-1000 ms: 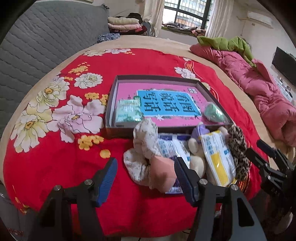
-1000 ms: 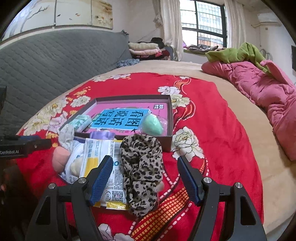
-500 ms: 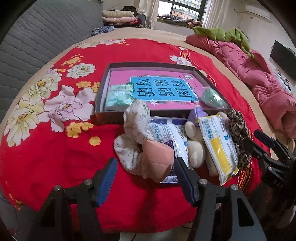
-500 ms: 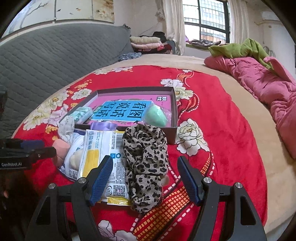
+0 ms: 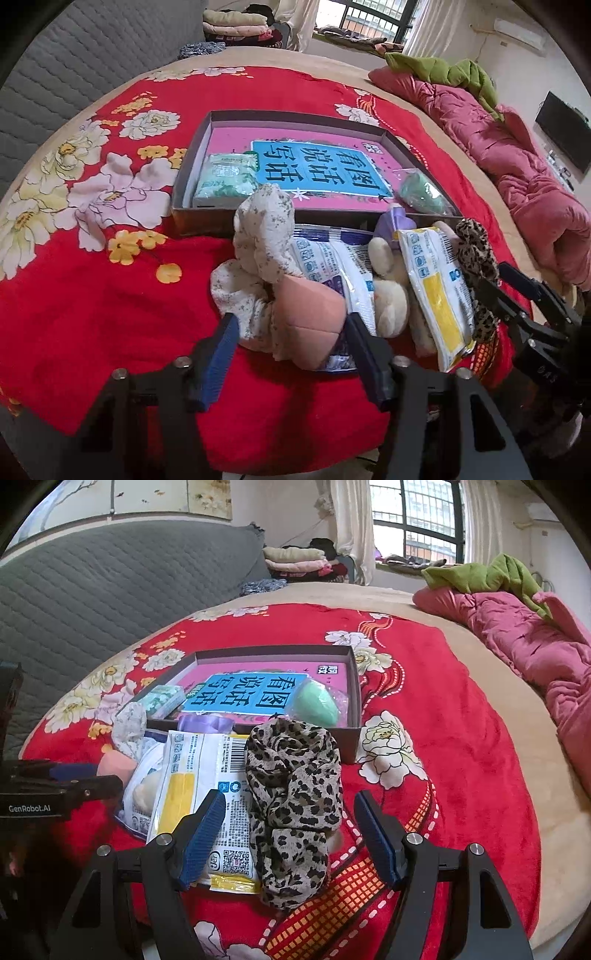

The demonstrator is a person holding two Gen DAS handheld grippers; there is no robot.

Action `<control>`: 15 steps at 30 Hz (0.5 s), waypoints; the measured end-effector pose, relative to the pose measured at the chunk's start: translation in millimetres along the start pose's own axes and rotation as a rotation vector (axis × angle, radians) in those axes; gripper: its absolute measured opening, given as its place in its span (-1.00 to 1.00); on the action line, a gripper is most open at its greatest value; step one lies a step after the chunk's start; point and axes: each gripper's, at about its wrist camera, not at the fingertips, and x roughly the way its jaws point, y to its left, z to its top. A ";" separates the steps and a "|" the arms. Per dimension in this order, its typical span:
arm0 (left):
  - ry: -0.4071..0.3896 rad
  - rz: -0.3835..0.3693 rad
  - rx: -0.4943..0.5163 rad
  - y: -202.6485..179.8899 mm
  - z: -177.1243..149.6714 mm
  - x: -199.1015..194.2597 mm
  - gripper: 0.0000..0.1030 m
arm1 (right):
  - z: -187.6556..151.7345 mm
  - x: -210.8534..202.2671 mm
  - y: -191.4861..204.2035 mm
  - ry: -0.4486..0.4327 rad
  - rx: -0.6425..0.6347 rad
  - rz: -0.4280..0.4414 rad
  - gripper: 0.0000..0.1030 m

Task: Organize soft objects
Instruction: 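Move the left tool to the pink sponge while the right tool grasps the leopard scrunchie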

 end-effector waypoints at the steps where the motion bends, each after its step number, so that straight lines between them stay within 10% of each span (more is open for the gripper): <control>1: 0.001 -0.007 0.000 -0.2 0.4 0.5 0.03 | 0.0 0.9 -0.4 0.002 0.002 0.001 0.43; 13: -0.005 -0.046 0.007 -2.3 2.2 3.0 -0.23 | -0.8 13.6 -2.0 0.018 -0.003 -0.009 0.42; 15: -0.005 -0.046 0.004 -1.9 2.3 2.9 -0.23 | -0.1 14.6 -1.3 0.010 -0.012 -0.012 0.17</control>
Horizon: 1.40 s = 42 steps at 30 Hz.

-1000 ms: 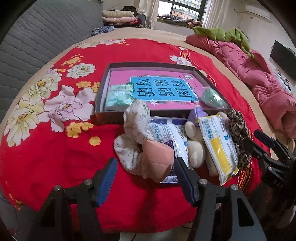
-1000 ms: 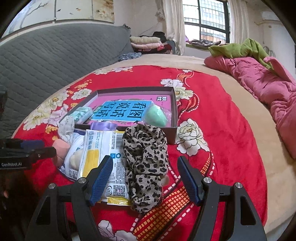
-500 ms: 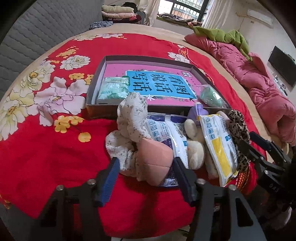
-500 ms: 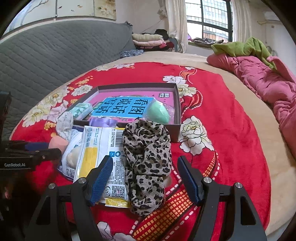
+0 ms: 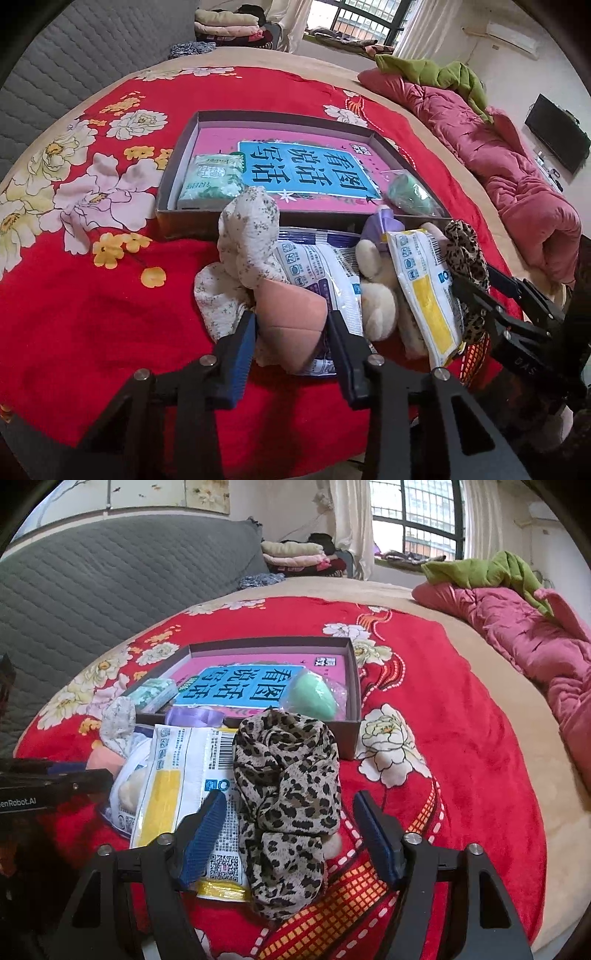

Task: Organize soft objects
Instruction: 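Move the left tool to the pink sponge while the right tool grasps the leopard scrunchie, then grasp the pink sponge with the left tool and lift it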

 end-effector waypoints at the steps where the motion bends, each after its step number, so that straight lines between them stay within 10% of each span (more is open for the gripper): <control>1: -0.001 -0.002 -0.001 0.2 0.4 -0.1 -0.23 | 0.5 0.7 0.3 0.001 -0.002 -0.002 0.10; 9: -0.004 -0.014 -0.012 1.8 0.2 -0.5 -0.25 | 1.0 -2.2 0.9 -0.017 -0.020 0.031 -0.65; 42: -0.129 -0.031 0.002 -19.8 18.1 -36.8 -0.26 | 21.6 -44.6 -19.4 -0.202 0.061 0.123 -0.72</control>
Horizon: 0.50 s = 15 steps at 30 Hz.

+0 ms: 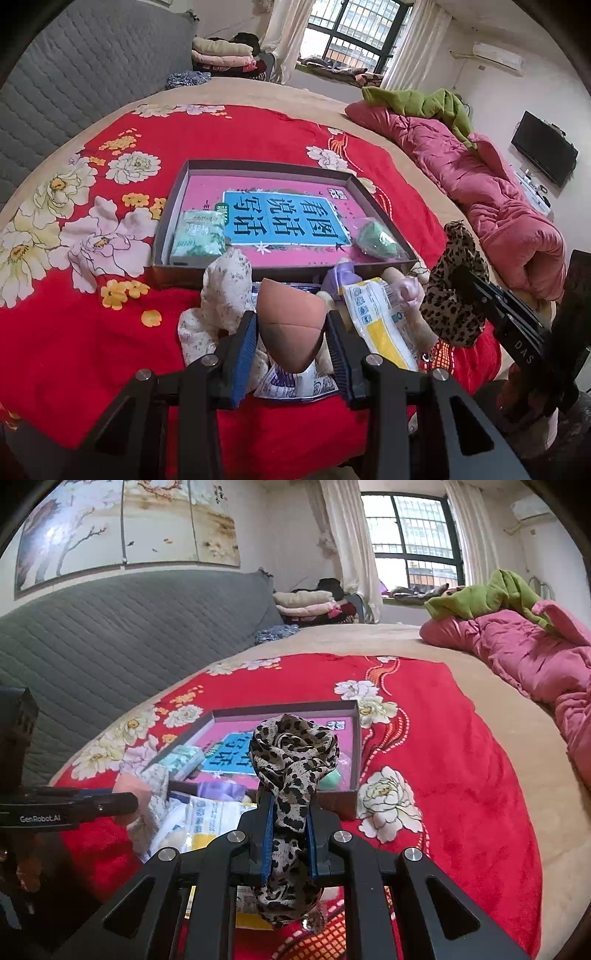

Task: Organize soft objects
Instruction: 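Grasp the pink sponge with the left tool and lift it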

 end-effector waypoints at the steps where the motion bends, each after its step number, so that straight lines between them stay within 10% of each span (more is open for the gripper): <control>1: -0.002 0.002 -0.001 0.0 1.0 -0.7 -0.26 | 0.7 0.5 1.0 -0.002 0.002 0.005 -0.72; 15: -0.036 0.024 -0.013 -0.6 11.3 -5.9 -0.26 | 12.4 1.8 9.0 -0.041 0.009 0.025 -0.72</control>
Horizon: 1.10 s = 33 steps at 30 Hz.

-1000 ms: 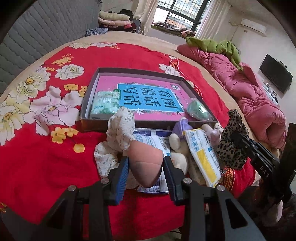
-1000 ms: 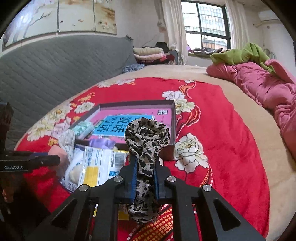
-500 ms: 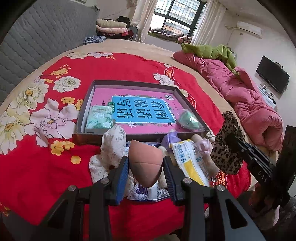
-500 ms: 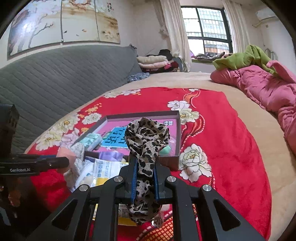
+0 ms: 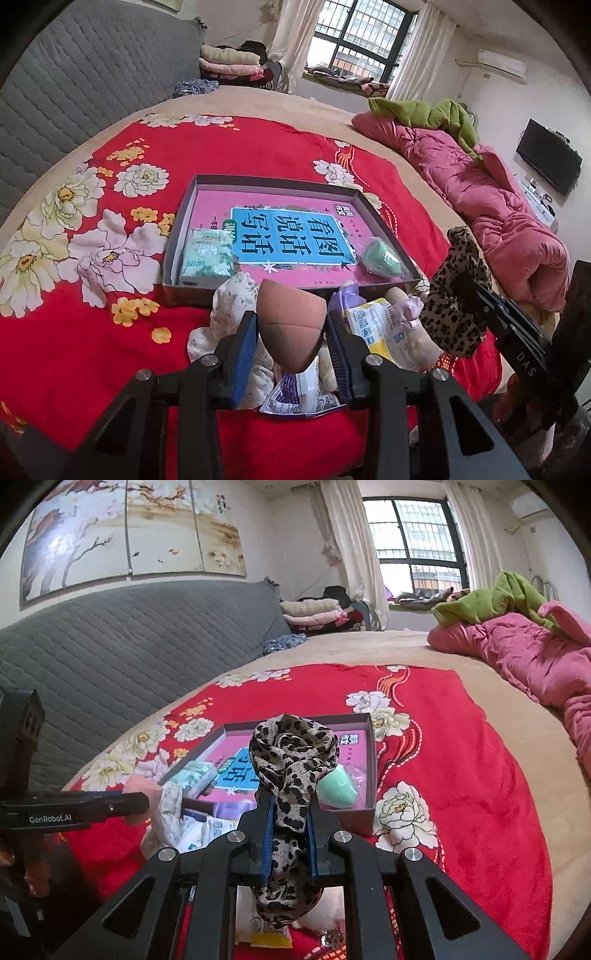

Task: Organize soft objects
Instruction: 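Grasp the pink sponge with the left tool and lift it, then carry the pink sponge and leopard scrunchie toward the box tray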

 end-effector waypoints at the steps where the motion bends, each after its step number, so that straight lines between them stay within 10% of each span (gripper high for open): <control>1: 0.000 0.000 0.002 -1.3 0.6 -0.1 -0.26 | 0.8 -0.2 -0.2 -0.004 -0.001 -0.002 -0.72; 33: -0.057 0.038 0.004 -9.6 27.9 4.4 -0.26 | 11.6 1.5 3.1 -0.056 -0.029 0.022 -0.72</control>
